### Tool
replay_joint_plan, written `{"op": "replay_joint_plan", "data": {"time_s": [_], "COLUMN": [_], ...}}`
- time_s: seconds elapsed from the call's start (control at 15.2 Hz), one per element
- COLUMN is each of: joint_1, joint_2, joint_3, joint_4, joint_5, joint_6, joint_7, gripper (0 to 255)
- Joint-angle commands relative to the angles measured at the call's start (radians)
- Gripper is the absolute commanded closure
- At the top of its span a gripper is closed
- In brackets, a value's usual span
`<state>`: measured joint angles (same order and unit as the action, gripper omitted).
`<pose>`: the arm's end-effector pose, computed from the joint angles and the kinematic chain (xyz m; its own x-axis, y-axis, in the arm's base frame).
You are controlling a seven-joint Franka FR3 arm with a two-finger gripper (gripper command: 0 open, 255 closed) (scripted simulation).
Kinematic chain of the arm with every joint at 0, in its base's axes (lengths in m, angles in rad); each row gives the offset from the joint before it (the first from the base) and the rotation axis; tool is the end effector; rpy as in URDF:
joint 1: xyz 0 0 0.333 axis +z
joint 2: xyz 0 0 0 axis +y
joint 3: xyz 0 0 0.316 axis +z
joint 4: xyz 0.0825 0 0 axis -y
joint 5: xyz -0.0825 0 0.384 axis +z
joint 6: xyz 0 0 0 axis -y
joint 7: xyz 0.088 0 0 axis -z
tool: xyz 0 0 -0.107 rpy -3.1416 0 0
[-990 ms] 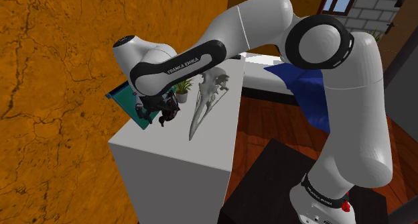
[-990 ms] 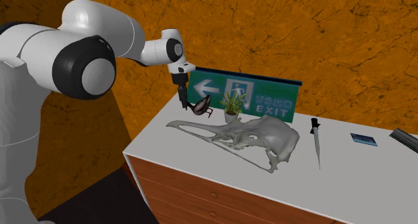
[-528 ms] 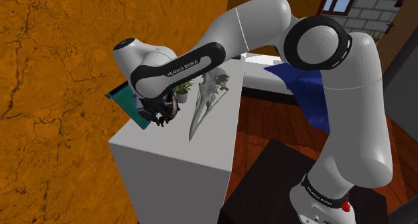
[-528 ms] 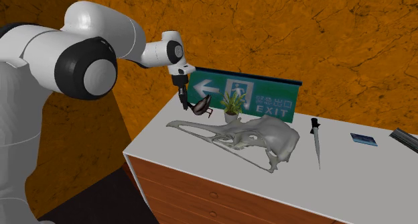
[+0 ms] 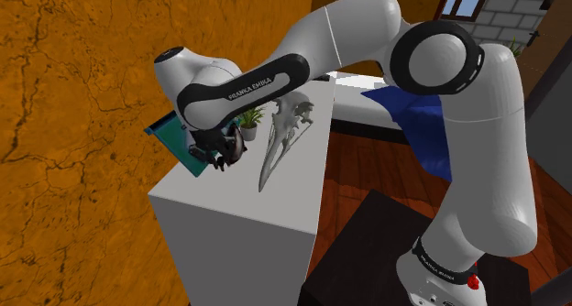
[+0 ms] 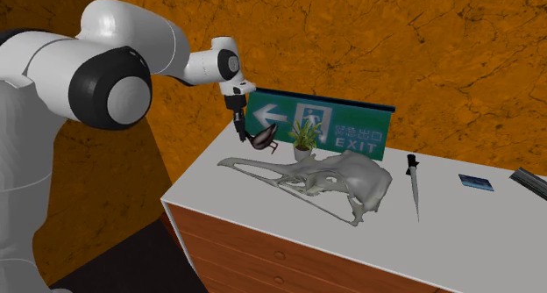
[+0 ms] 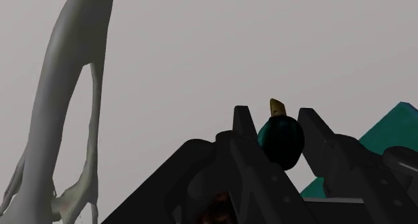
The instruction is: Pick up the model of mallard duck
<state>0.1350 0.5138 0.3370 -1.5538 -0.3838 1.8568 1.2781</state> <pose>0.6223 0.2506 0.3504 0.7746 -0.6214 0.1177 -0.6302 -0.7424 0.2274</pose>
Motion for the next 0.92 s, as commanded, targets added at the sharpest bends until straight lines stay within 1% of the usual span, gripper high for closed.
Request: {"op": "replay_joint_plan", "data": {"time_s": [0.0,0.73,0.86], "joint_1": [-0.001,0.002,0.002], "joint_2": [-0.012,-0.051,-0.052], "joint_3": [0.002,0.011,0.011], "joint_4": [0.008,0.097,0.098], "joint_5": [0.005,0.026,0.026], "joint_6": [-0.018,-0.14,-0.142], "joint_7": [-0.006,-0.04,-0.041], "gripper": [255,255,255]}}
